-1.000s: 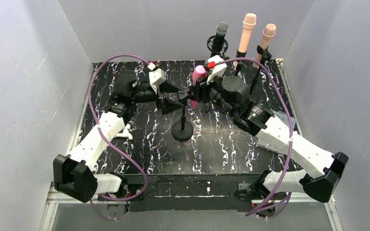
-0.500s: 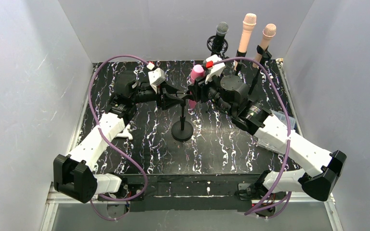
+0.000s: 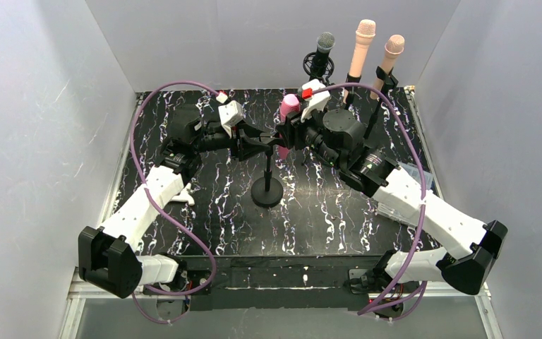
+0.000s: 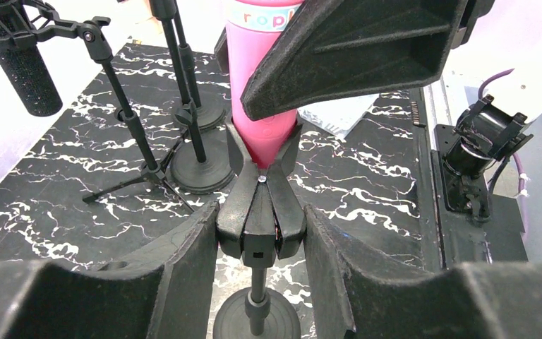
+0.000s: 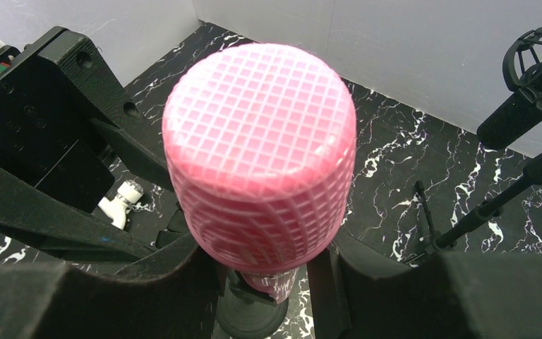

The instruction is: Remove the microphone from the stand

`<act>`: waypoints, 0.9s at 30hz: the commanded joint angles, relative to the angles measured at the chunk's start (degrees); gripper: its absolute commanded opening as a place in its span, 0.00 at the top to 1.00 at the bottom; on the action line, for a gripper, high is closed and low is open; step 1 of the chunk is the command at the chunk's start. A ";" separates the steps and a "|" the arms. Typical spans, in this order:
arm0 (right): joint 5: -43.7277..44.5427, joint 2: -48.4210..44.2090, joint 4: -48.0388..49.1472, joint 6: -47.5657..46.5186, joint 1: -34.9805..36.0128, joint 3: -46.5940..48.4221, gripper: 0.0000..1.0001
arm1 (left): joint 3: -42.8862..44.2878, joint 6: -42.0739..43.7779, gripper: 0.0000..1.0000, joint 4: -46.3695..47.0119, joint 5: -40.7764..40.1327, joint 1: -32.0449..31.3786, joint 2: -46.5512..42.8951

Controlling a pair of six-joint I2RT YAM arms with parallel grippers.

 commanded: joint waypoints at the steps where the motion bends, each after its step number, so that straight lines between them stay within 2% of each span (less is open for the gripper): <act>1: 0.58 0.44 -0.14 -0.14 -0.14 3.13 0.75 | -1.05 1.98 1.00 -1.24 -0.71 -0.44 -1.46; 6: 0.87 0.64 -0.90 -0.14 -0.14 4.03 0.76 | -0.57 3.70 1.00 -4.17 -0.67 -0.45 -2.18; 7: 0.62 0.77 -0.97 -0.14 -0.14 4.12 0.77 | -0.35 3.52 0.94 -4.66 -0.08 -0.46 -2.11; 9: 0.09 1.00 -0.99 -0.09 -0.14 4.21 0.77 | 0.10 3.16 0.54 -5.09 0.73 -0.50 -1.87; 11: -0.16 1.17 -1.04 0.02 -0.14 4.24 0.77 | -0.17 3.24 0.41 -5.10 0.10 -0.53 -2.02; 14: -0.33 1.32 -0.98 0.12 -0.14 4.31 0.78 | -0.33 3.83 0.29 -5.10 -0.63 -0.57 -2.40; 18: -0.43 1.44 -1.00 0.13 -0.14 4.32 0.78 | 0.18 4.16 0.28 -5.10 -1.68 -0.59 -2.52; 22: -0.44 1.54 -1.08 0.28 -0.16 4.32 0.78 | 1.21 3.70 0.32 -5.07 -0.64 -0.52 -1.75; 25: -0.38 1.50 -1.08 0.28 -0.14 4.32 0.78 | 1.70 3.33 0.42 -4.93 -0.04 -0.53 -1.19; 27: -0.35 1.42 -1.24 0.30 -0.14 4.32 0.78 | 2.10 3.02 0.55 -4.92 0.24 -0.53 -0.85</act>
